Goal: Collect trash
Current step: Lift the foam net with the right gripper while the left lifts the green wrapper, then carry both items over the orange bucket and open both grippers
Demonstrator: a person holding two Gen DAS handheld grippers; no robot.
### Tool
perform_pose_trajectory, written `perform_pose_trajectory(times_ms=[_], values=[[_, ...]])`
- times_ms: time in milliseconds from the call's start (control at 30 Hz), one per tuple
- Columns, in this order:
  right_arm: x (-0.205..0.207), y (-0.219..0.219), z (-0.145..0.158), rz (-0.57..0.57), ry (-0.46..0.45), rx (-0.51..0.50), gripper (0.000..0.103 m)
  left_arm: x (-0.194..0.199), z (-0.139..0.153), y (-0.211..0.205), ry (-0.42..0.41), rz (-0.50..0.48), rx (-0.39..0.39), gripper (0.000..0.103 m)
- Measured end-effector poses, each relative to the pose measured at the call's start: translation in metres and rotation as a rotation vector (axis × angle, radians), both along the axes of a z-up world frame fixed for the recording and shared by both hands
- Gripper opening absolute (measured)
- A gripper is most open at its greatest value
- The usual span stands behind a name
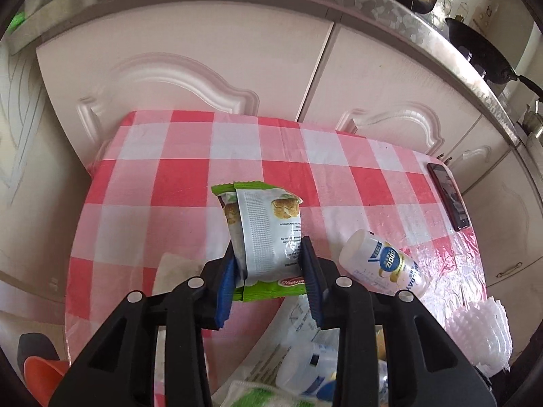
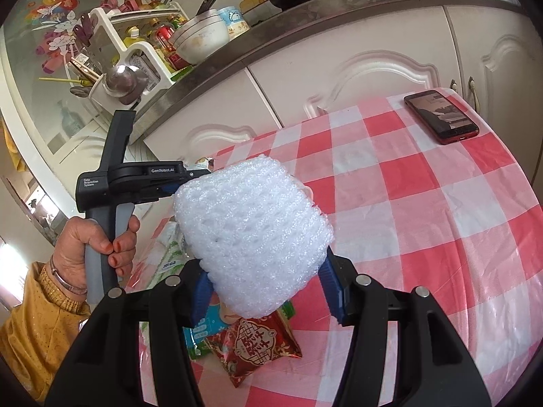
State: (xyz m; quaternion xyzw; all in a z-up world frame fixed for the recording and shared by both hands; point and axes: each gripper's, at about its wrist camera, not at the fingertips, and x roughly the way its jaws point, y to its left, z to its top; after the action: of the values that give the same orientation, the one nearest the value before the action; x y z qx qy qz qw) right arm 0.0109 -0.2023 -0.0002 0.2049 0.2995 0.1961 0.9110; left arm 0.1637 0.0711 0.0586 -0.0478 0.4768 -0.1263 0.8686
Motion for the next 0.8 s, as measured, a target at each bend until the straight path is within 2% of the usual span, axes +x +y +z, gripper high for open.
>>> perform_pose_trajectory(times_ms=[233,433,600,800], values=[[-0.016,0.034,0.015,0.057,-0.019,-0.048,0.056,-0.06,0.012,0.055,-0.04,0.036,-0.057,0.037],[-0.033,0.087,0.025,0.171,-0.023,-0.085,0.056,-0.125,-0.002,0.125,-0.033,0.113,-0.101,0.037],[-0.047,0.166,0.025,0.352,-0.003,-0.137,0.056,-0.178,-0.023,0.191,-0.012,0.221,-0.114,0.037],[-0.061,0.267,0.024,0.574,0.019,-0.194,0.056,-0.237,-0.062,0.272,0.029,0.399,-0.141,0.037]])
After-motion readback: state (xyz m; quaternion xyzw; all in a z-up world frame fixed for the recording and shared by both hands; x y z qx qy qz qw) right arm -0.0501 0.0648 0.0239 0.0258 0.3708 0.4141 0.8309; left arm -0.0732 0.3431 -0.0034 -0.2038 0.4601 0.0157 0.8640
